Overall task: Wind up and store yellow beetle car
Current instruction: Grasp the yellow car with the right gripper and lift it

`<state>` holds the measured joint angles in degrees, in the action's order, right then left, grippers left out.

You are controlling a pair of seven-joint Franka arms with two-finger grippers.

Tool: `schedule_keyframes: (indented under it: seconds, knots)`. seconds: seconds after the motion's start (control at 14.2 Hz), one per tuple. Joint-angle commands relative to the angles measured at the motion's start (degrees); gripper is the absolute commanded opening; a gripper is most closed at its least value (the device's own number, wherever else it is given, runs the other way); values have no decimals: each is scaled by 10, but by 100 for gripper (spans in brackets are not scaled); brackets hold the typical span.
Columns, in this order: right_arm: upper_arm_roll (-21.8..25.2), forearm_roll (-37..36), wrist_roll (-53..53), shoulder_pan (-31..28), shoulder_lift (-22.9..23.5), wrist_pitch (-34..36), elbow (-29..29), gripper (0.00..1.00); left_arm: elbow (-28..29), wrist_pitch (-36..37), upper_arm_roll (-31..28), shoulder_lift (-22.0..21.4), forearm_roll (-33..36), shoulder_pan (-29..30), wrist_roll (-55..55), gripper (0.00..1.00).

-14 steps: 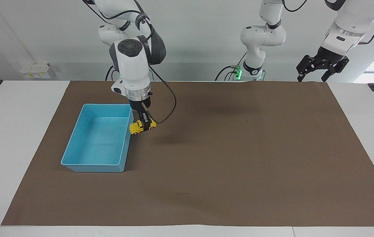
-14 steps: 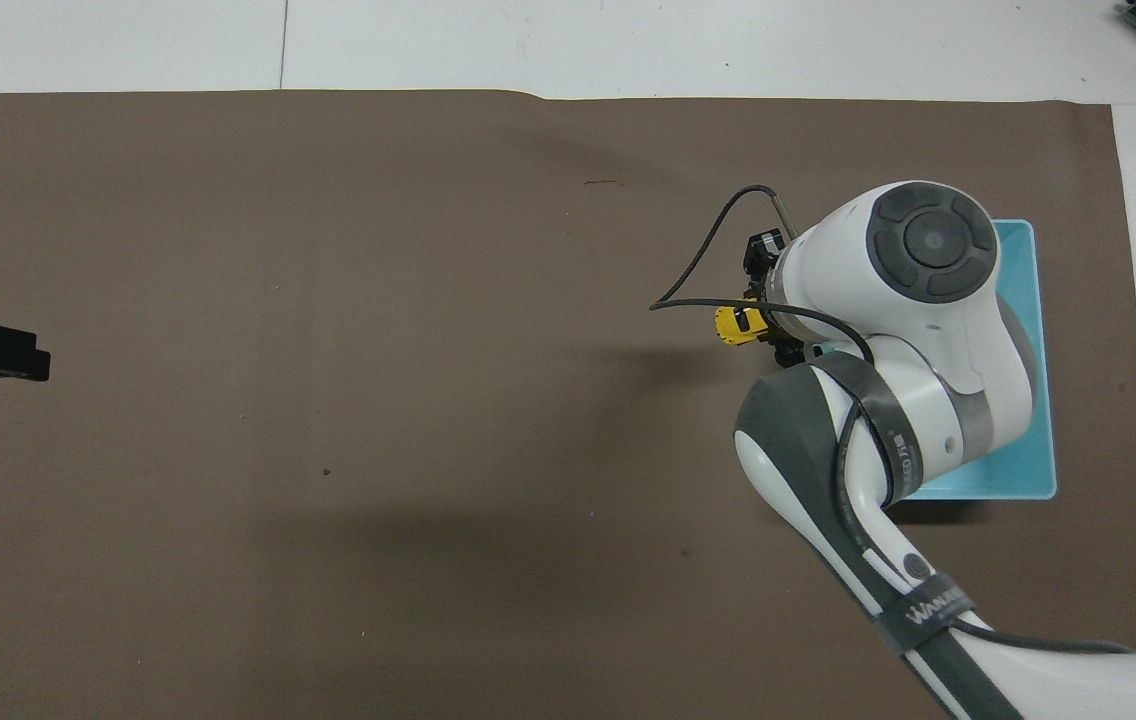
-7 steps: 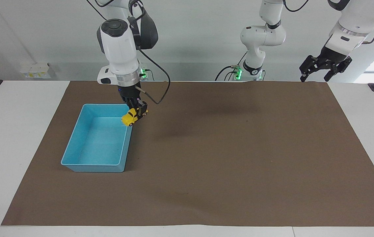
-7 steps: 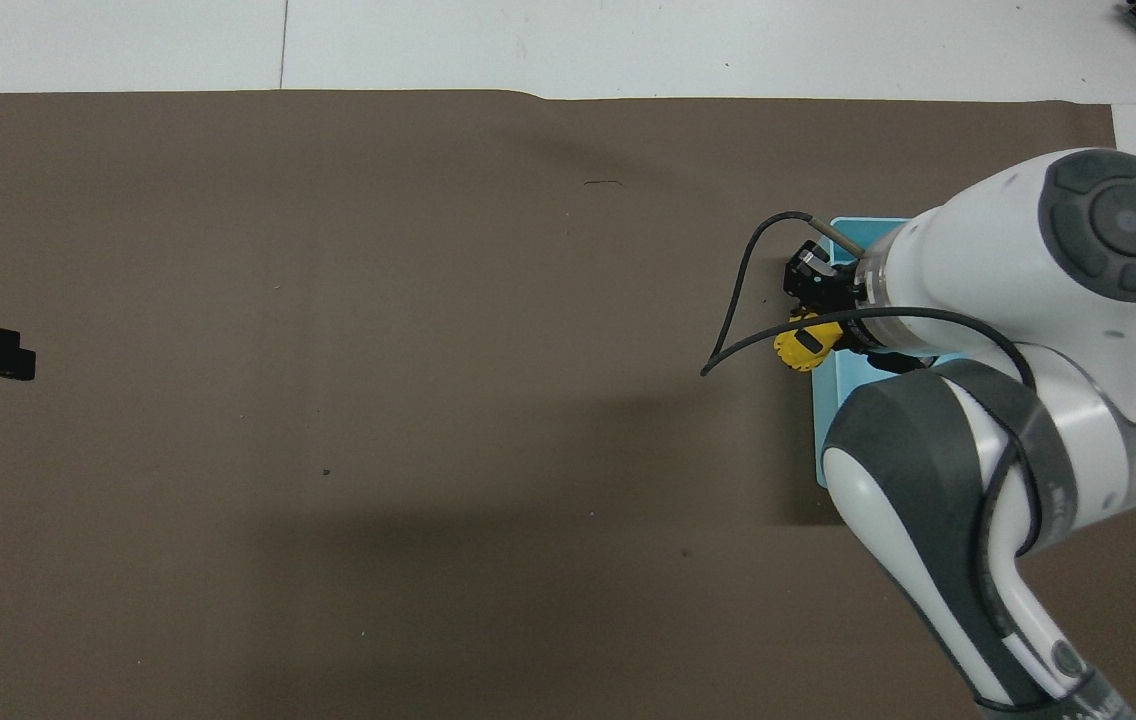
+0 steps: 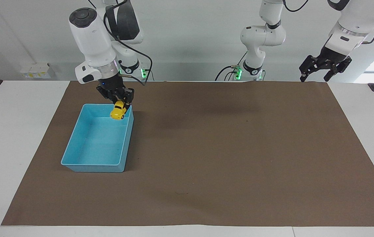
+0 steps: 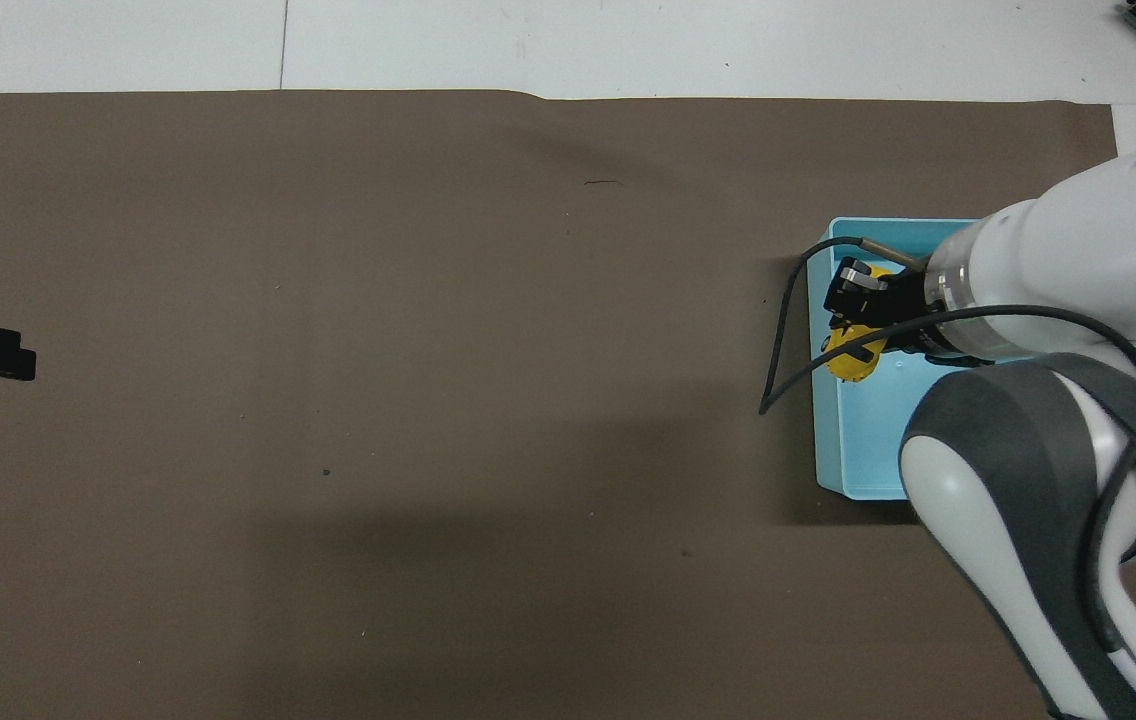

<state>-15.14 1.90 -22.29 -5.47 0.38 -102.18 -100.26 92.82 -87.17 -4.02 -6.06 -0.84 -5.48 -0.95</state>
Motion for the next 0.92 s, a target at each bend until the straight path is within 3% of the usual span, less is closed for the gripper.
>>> schedule_keyframes:
  seconds: [0.0, 0.21, 0.85]
  knots:
    - [-2, 14, 85, -5, -14, 20, -5, 0, -1, 8, 2, -6, 0, 6, 1, 100]
    - [-2, 4, 153, -5, -22, 21, -19, 0, -1, 8, 2, -6, 0, 5, 1, 100]
    - [-1, 5, 153, -5, -23, 19, -19, 0, -1, 8, 2, -6, 0, 6, 1, 100]
